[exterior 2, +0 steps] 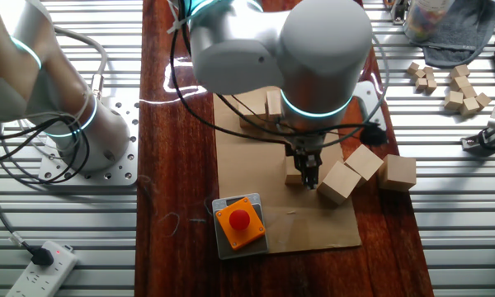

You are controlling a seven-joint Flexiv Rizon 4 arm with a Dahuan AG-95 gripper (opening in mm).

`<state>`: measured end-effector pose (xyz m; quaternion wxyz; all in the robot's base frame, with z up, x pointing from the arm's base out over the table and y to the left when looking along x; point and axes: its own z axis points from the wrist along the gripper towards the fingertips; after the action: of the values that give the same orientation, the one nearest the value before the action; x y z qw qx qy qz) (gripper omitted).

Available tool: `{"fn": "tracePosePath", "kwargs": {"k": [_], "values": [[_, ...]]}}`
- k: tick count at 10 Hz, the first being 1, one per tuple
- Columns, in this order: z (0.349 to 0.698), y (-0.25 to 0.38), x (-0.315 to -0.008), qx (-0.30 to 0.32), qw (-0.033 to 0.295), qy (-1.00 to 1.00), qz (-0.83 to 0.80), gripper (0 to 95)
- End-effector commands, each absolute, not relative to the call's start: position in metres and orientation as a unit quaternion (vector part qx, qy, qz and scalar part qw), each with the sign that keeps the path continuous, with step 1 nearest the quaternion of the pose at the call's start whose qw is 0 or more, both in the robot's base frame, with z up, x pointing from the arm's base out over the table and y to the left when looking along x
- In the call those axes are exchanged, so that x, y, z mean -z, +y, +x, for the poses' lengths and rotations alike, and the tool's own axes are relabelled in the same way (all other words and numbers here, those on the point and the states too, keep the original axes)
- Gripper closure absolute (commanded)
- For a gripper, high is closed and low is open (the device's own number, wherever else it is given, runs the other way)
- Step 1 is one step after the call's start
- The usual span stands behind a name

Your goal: Stack the blocks into a pyramid shape

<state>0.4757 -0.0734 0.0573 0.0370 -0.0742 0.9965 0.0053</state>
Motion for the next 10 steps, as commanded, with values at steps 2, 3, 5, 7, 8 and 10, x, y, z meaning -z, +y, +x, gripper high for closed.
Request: {"fn": "tracePosePath", "kwargs": {"k": [2,3,5,7,8,10], "values": [[0.4754,-0.0751,-0.0514,-0.003,0.041,0.997,-0.072,19.0],[0.4754,-0.0755,-0.0486,-0.003,0.043,0.997,-0.072,19.0],[0.4753,-0.0759,-0.0464,-0.001,0.045,0.997,-0.067,76.0],[0.4754,-0.0758,-0.0464,-0.001,0.043,0.997,-0.066,95.0],[0.4755,-0.0756,-0.0465,-0.003,0.043,0.997,-0.065,95.0],[0.476,-0.0747,-0.0487,-0.008,0.041,0.997,-0.061,95.0]]}}
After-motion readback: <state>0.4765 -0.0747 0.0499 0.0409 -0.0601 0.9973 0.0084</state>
